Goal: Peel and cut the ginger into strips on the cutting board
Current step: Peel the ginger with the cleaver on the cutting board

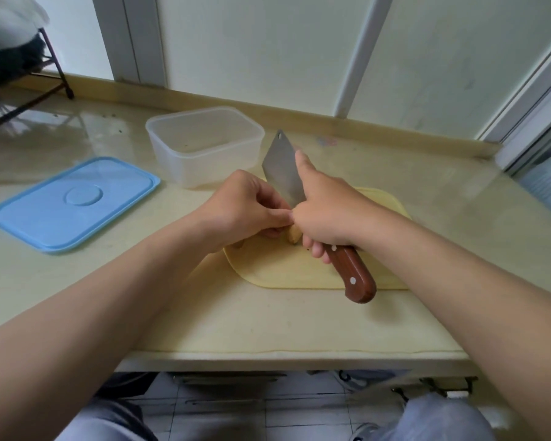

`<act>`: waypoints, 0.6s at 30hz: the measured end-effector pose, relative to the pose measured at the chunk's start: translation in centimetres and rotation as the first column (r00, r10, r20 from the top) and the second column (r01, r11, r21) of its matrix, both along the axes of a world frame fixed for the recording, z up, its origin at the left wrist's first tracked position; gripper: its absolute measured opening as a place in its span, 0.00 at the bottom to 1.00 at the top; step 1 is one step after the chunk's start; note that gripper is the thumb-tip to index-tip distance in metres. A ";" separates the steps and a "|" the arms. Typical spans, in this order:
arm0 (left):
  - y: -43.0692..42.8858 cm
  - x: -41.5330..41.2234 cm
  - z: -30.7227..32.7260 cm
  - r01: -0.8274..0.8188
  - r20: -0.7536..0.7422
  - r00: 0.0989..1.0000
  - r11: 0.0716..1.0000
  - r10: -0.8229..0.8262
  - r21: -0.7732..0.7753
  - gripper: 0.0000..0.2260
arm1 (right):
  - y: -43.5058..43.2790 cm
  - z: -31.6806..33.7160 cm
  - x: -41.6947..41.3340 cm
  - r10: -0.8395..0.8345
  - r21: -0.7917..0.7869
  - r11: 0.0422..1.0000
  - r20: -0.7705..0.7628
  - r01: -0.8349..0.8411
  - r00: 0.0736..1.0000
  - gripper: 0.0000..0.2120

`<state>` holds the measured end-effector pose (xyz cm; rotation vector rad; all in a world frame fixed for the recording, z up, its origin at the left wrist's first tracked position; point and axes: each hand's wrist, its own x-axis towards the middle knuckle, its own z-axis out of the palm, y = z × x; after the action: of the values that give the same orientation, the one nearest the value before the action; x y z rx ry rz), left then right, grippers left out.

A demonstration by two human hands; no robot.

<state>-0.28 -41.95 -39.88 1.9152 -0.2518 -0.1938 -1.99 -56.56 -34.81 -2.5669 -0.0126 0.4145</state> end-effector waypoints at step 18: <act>-0.7 0.2 -0.7 -0.021 0.187 0.982 0.976 -0.020 0.216 0.03 | -6.4 1.5 -2.7 -0.148 0.320 0.939 0.050 0.125 0.988 0.45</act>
<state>-0.09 -42.69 -40.56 2.1537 -0.3696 -0.0397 -4.74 -63.00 -33.33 -2.2477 0.0678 0.2425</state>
